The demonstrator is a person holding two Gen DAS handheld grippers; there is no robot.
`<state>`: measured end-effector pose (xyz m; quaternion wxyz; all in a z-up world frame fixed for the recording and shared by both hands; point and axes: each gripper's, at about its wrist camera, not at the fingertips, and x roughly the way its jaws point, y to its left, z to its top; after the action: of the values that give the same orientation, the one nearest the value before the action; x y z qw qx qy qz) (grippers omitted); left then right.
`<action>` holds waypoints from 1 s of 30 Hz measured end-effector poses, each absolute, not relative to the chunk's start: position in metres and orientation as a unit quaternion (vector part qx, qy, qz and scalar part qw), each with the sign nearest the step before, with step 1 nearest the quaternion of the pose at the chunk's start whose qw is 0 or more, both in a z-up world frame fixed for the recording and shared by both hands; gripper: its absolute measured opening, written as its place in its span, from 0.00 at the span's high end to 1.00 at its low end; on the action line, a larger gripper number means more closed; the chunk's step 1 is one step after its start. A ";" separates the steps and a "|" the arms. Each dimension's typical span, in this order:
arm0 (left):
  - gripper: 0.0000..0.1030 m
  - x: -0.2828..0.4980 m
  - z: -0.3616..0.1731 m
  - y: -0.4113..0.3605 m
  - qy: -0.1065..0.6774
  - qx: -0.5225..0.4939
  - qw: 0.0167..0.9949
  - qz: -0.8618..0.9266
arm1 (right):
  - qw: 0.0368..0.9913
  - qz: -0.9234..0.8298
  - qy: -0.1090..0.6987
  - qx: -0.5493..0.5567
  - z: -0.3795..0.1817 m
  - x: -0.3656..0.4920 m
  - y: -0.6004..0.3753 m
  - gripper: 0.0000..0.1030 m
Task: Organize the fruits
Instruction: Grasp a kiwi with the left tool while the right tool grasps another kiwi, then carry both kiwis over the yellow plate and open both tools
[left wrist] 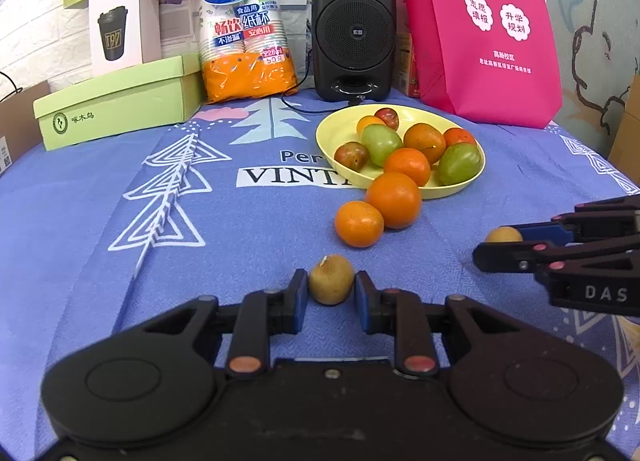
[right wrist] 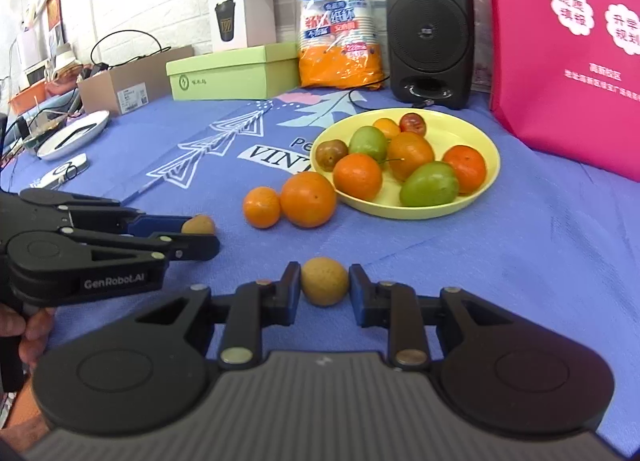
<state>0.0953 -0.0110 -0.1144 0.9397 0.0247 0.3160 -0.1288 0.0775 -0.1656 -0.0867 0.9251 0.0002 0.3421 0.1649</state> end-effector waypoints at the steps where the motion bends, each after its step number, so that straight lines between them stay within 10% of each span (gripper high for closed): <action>1: 0.76 0.095 -0.113 -0.011 0.316 0.024 0.940 -0.129 | 0.926 0.163 0.341 0.000 -0.086 0.076 -0.167 0.76; 30: 0.76 0.261 -0.059 -0.074 0.283 0.072 0.940 -0.179 | 0.947 0.111 0.301 -0.025 -0.046 0.205 -0.200 0.76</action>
<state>0.2607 -0.0744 -0.0590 0.9396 0.0720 0.2829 -0.1789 0.2045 -0.2003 -0.0460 0.9469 -0.0248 0.3008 0.1111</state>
